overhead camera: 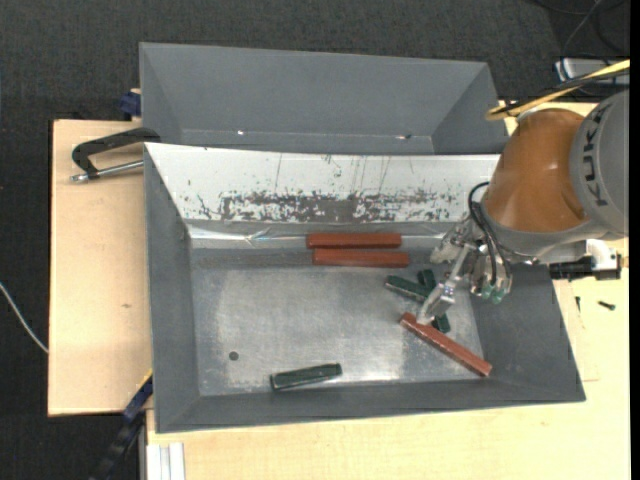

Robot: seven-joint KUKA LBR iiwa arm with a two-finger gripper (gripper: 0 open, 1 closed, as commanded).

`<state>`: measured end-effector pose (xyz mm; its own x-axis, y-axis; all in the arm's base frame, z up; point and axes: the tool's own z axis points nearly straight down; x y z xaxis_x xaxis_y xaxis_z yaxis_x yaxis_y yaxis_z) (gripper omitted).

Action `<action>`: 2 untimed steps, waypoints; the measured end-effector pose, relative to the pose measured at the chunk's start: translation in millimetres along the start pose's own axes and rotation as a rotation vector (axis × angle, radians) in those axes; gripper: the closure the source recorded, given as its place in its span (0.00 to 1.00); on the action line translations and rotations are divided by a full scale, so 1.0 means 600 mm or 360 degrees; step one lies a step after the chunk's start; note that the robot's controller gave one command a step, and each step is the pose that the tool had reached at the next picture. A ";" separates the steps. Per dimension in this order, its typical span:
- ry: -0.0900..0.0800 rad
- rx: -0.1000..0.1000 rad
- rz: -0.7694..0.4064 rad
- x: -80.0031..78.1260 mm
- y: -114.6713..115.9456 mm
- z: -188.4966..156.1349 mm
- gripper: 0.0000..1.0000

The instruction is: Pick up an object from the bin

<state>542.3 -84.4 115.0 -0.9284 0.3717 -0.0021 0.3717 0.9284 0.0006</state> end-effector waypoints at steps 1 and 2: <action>-0.0001 -0.0002 -0.0204 0.012 -0.010 -0.008 0.00; -0.0024 -0.0005 0.0460 0.011 0.040 0.057 0.00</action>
Offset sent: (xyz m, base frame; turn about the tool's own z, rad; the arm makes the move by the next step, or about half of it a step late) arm -0.0011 0.0304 -0.0450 0.2875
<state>545.1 -59.4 81.1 -0.7836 0.6211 -0.0165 0.6210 0.7838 0.0065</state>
